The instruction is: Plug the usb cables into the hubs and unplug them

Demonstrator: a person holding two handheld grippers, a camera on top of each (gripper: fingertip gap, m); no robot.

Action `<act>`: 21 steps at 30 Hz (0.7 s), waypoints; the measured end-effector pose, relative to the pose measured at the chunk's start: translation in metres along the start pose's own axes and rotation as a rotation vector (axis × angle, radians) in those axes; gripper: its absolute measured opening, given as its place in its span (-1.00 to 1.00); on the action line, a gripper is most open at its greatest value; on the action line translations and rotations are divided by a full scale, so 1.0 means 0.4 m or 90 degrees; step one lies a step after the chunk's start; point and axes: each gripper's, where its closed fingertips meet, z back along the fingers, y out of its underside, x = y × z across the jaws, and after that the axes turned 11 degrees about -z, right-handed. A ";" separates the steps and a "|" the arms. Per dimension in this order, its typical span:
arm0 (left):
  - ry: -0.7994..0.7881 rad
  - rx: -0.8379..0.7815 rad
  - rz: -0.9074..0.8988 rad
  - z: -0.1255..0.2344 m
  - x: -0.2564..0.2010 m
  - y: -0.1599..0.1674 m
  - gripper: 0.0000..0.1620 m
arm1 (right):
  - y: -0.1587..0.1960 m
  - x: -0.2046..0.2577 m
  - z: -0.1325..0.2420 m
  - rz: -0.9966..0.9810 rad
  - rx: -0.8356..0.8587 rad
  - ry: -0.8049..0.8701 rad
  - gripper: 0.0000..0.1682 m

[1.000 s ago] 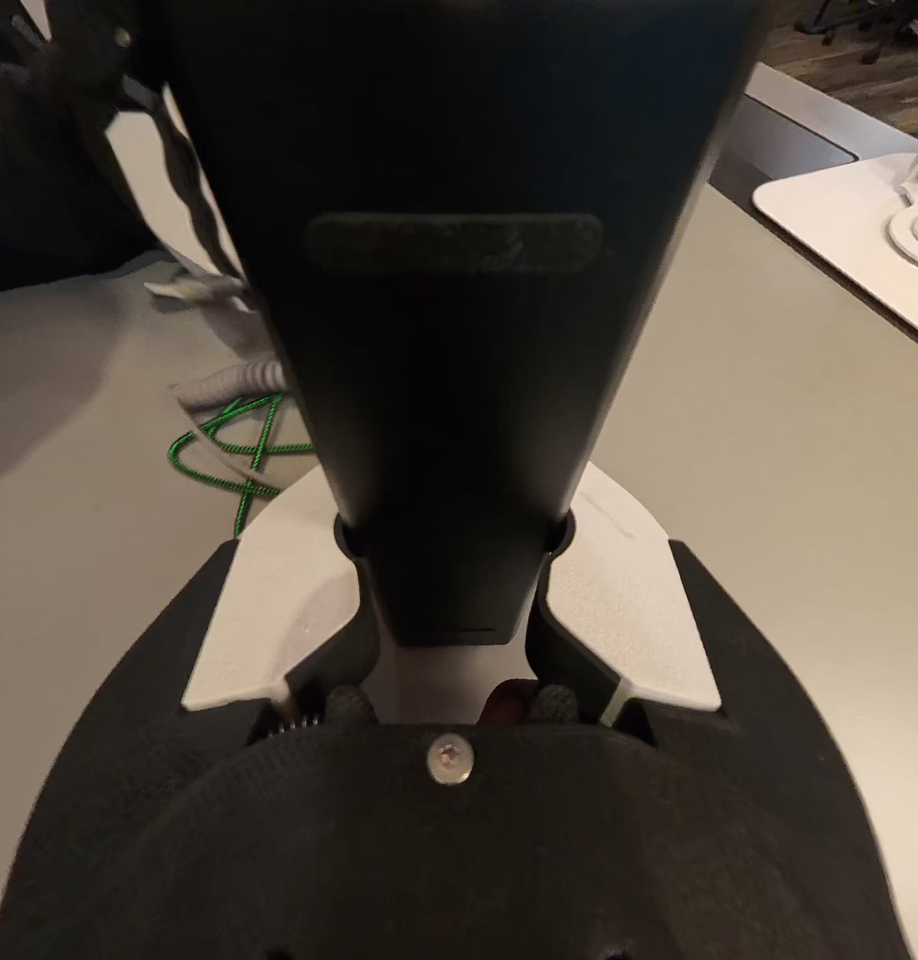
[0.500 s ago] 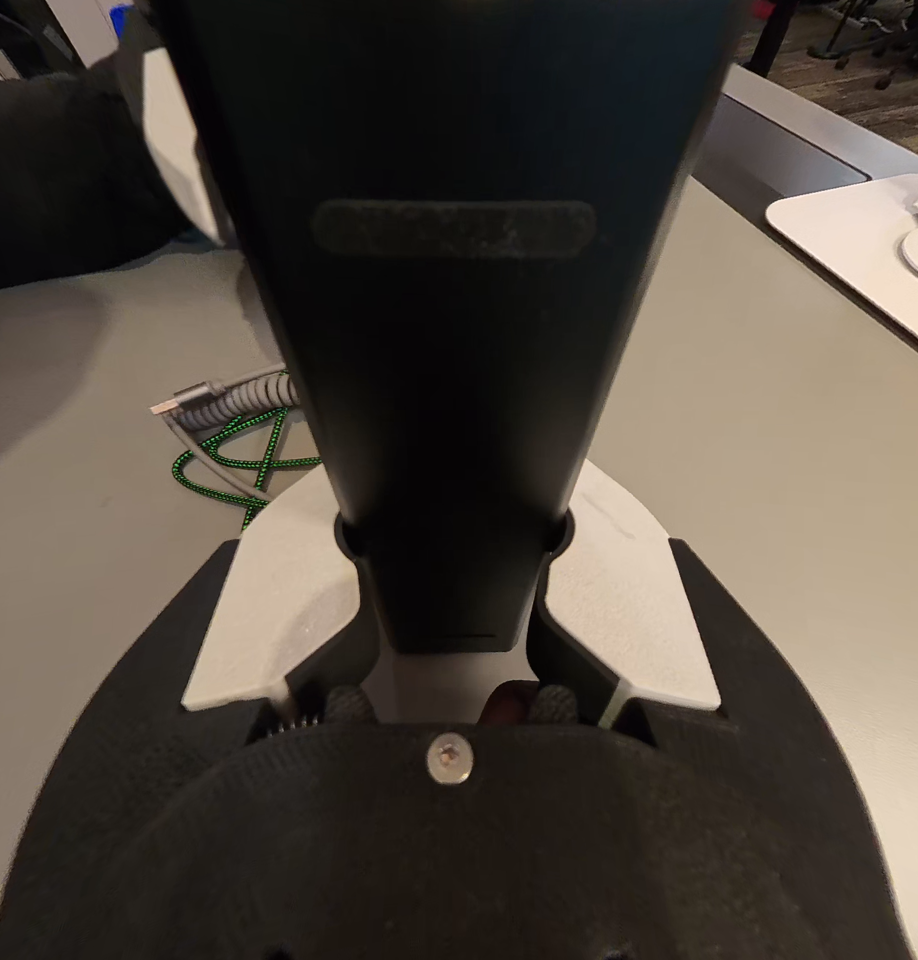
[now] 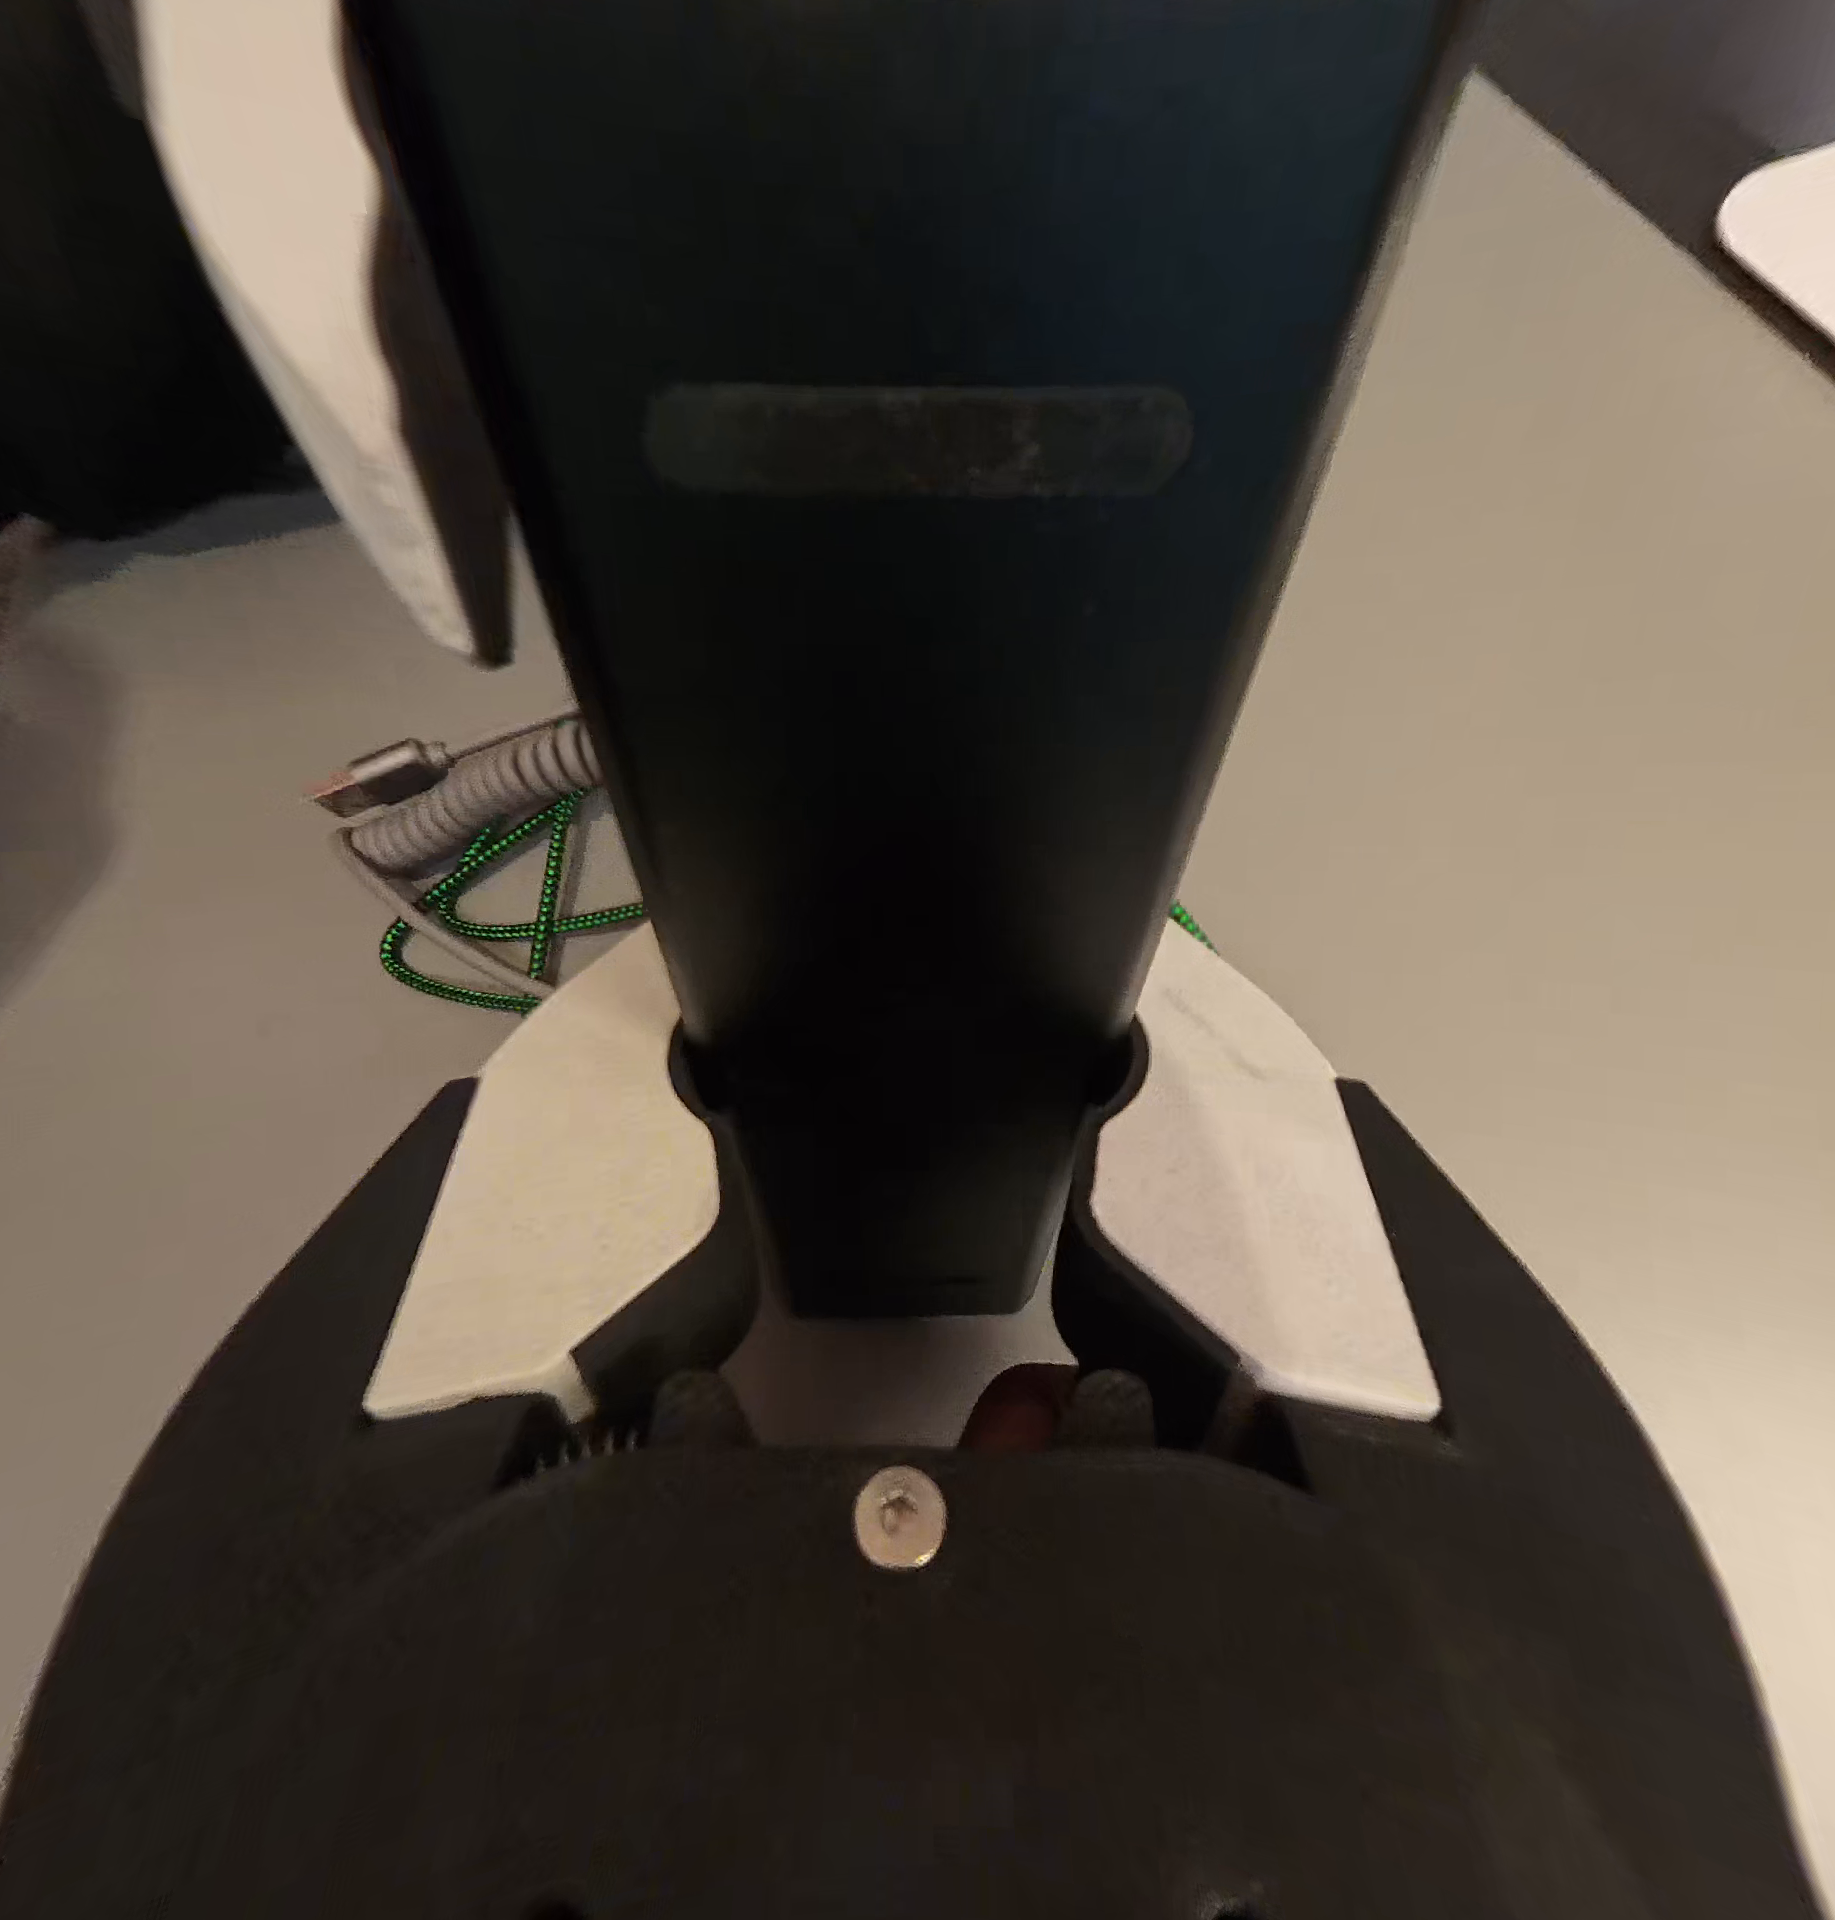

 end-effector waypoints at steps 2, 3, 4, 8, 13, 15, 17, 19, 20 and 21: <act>0.007 -0.051 0.050 -0.005 0.016 -0.020 0.18 | 0.002 0.012 -0.013 -0.004 0.040 -0.020 -0.16; 0.025 -0.073 0.081 -0.005 0.016 -0.025 0.15 | 0.003 0.022 -0.020 -0.004 0.058 -0.039 -0.16; 0.042 -0.090 0.108 -0.006 0.014 -0.028 0.09 | 0.005 0.028 -0.028 -0.004 0.077 -0.057 -0.16; 0.035 -0.096 0.184 -0.002 0.032 0.007 -0.17 | -0.001 0.028 -0.053 -0.018 0.121 -0.103 -0.17; 0.007 -0.074 0.309 0.004 0.071 0.075 -0.19 | -0.020 -0.042 -0.063 -0.024 0.090 -0.029 -0.16; 0.006 -0.084 0.372 0.001 0.091 0.096 -0.18 | -0.030 -0.066 -0.053 -0.007 0.077 0.016 -0.22; 0.015 -0.099 0.439 -0.003 0.112 0.117 -0.18 | -0.038 -0.093 -0.037 0.025 0.068 0.077 -0.25; 0.022 -0.116 0.497 -0.007 0.132 0.137 -0.18 | -0.034 -0.108 -0.023 0.041 0.072 0.112 -0.29; 0.027 -0.123 0.522 -0.009 0.140 0.147 -0.18 | -0.026 -0.115 -0.019 0.041 0.082 0.123 -0.29; 0.033 -0.127 0.548 -0.011 0.146 0.157 -0.18 | -0.015 -0.122 -0.018 0.037 0.094 0.129 -0.29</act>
